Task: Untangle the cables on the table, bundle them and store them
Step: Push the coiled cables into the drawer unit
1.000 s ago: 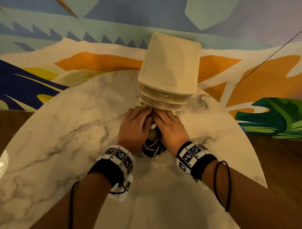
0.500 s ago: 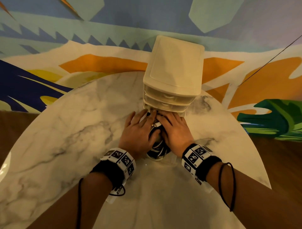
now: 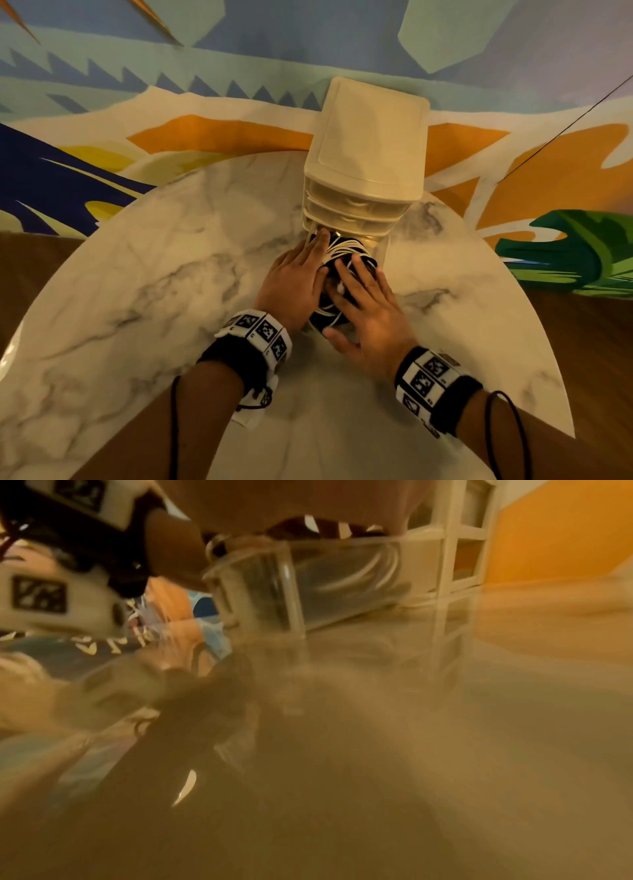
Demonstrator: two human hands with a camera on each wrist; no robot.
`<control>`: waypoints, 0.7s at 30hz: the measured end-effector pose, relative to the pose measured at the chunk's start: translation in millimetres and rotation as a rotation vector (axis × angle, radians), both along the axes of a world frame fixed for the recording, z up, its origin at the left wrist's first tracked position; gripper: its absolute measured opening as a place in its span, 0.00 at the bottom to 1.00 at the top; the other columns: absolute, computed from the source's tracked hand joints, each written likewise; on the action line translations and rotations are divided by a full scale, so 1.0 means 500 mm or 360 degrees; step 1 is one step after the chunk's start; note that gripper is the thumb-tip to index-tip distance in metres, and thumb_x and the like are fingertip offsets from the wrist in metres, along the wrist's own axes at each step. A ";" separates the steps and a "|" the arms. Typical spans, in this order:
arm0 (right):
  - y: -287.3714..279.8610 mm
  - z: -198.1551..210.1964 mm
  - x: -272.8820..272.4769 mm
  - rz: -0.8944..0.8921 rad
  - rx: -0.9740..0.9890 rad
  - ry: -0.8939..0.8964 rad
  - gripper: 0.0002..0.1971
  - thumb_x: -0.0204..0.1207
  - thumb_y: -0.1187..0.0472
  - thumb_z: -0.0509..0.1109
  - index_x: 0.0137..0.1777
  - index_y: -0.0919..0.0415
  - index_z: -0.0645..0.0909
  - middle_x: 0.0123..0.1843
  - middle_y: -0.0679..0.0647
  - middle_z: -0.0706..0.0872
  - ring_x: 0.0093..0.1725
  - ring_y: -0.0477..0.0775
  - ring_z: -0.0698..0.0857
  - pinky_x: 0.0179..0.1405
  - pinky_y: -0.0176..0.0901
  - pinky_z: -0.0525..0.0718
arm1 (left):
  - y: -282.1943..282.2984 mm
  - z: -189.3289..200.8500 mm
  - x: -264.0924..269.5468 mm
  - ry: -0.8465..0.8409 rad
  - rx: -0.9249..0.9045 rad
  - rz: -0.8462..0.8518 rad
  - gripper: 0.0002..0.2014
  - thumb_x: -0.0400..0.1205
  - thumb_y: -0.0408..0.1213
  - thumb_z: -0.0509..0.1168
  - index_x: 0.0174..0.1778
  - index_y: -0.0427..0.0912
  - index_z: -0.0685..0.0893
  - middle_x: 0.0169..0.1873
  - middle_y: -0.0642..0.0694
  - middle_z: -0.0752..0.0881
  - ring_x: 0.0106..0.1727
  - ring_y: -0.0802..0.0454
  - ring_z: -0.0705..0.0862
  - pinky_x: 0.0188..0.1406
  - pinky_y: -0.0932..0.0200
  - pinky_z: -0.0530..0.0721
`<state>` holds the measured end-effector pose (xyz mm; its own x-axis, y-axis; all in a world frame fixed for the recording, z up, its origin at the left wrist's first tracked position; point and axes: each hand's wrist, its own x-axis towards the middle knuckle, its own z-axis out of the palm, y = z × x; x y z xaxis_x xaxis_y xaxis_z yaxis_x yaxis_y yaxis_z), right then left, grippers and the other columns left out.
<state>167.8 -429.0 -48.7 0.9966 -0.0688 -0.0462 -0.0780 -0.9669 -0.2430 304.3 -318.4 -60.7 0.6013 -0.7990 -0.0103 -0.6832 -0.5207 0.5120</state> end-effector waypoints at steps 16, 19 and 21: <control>-0.014 -0.026 0.013 0.0071 -0.0106 -0.0160 0.31 0.80 0.39 0.51 0.76 0.57 0.71 0.79 0.58 0.70 0.83 0.60 0.57 0.78 0.65 0.57 | -0.013 -0.007 -0.004 -0.0198 0.0010 0.0022 0.30 0.79 0.29 0.62 0.78 0.36 0.64 0.77 0.40 0.69 0.69 0.39 0.76 0.67 0.46 0.76; -0.013 -0.023 0.019 0.0086 -0.0119 -0.0141 0.32 0.80 0.39 0.50 0.77 0.57 0.70 0.80 0.57 0.67 0.84 0.58 0.53 0.79 0.63 0.54 | -0.007 -0.003 -0.003 -0.0236 -0.0119 0.0108 0.29 0.74 0.25 0.67 0.73 0.33 0.72 0.70 0.37 0.77 0.61 0.36 0.81 0.59 0.45 0.83; -0.016 -0.021 0.021 0.0105 -0.0124 -0.0144 0.32 0.79 0.39 0.52 0.78 0.57 0.68 0.81 0.57 0.66 0.84 0.58 0.51 0.80 0.62 0.51 | -0.008 0.006 -0.007 -0.0252 -0.0199 0.0186 0.23 0.76 0.28 0.61 0.69 0.31 0.77 0.65 0.35 0.81 0.56 0.34 0.82 0.54 0.46 0.84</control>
<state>178.6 -437.0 -59.0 0.9989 -0.0027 0.0470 0.0053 -0.9855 -0.1698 301.0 -322.6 -57.8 0.6761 -0.7129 0.1863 -0.6989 -0.5403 0.4685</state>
